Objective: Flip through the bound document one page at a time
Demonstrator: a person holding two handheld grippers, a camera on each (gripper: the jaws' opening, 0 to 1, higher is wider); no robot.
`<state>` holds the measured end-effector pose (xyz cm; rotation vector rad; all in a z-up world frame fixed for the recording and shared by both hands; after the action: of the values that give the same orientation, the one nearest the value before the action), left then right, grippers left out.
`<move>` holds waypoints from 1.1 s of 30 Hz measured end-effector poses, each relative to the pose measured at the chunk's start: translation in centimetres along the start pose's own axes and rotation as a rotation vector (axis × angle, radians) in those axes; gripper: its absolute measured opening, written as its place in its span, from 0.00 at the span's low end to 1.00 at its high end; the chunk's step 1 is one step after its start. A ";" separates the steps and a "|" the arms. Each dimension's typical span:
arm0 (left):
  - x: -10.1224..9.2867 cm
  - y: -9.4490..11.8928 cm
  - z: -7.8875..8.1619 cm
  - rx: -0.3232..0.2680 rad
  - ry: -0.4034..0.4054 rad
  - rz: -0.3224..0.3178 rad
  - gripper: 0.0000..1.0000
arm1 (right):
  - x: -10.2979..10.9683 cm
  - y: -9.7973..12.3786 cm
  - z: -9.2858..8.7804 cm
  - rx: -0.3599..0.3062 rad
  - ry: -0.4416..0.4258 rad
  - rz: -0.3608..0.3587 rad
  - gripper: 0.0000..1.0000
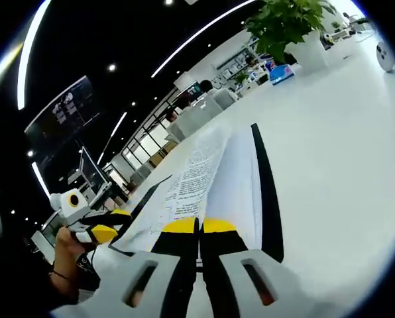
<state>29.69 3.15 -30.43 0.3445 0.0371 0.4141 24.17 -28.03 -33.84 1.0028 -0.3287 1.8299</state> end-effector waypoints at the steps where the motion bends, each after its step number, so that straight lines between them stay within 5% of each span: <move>1: 0.4 0.9 -0.3 -0.007 0.011 0.025 0.31 | 0.2 0.0 0.1 0.000 0.006 0.003 0.02; 5: 1.5 4.7 -1.8 -0.038 0.055 0.124 0.31 | 0.6 -0.1 0.6 -0.011 0.037 -0.013 0.02; 13: 1.9 8.2 -3.9 -0.055 0.072 0.176 0.32 | 1.1 0.2 1.1 -0.053 0.036 -0.038 0.02; 21: 2.6 9.9 -4.6 -0.092 0.093 0.203 0.32 | 3.3 0.0 1.5 -0.123 0.081 -0.023 0.02; 33: 2.5 9.7 -5.3 -0.101 0.098 0.161 0.31 | 7.3 -0.8 1.7 -0.160 0.136 0.064 0.02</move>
<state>27.64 14.14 -32.13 0.2277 0.0837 0.5904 24.42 -24.10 -27.46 0.7619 -0.4218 1.8863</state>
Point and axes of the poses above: the point that each gripper's makers call its tool centre point, and the gripper's own axes: y roughly backward along the fingers, x roughly to its left, z roughly out of its top, the point moved 10 cm from there along y, roughly backward along the fingers, and after that the axes turned 12 degrees about -y, right-handed, at the moved point
